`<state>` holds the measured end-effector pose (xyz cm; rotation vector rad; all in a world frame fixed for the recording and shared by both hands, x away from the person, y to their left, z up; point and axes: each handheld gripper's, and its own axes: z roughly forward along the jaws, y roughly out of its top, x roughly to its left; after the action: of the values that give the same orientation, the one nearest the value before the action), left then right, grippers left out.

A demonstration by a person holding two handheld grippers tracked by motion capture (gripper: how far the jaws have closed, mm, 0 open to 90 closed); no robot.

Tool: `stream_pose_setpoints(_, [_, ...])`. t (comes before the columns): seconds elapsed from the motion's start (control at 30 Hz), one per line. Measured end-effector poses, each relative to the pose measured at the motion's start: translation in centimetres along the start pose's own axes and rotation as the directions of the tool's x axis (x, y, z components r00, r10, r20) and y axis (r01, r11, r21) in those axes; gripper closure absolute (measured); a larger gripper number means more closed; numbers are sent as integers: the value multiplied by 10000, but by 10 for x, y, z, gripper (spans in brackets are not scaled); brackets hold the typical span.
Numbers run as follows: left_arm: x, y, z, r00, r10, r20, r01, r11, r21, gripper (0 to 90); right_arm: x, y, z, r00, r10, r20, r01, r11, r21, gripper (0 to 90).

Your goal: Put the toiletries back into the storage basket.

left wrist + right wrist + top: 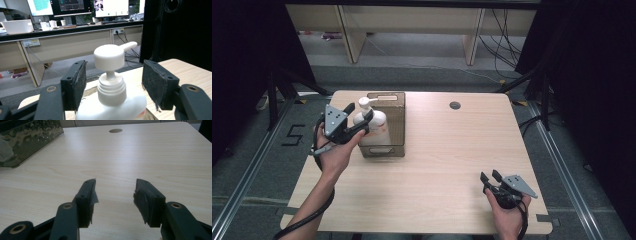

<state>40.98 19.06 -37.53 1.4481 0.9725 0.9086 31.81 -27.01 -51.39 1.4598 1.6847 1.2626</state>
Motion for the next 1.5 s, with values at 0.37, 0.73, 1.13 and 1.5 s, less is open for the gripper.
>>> stream_pose_setpoints(0.37, [3,-18,-27,9998,-86,187,88,9998,-150,354,-2,0,1,9998,-217,-44,216,9998,-51,513])
stream_pose_setpoints(0.73, [10,-68,-48,9987,-495,139,490,9982,345,361,0,0,0,10000,-36,25,36,10000,9,512])
stream_pose_setpoints(1.13, [12,-132,-56,9982,-592,40,583,9912,1184,370,0,0,0,10000,-21,14,21,10000,28,510])
stream_pose_setpoints(1.5, [13,-154,-57,9988,-496,30,488,9896,1356,379,-3,0,1,9992,-394,-93,393,9992,-101,508])
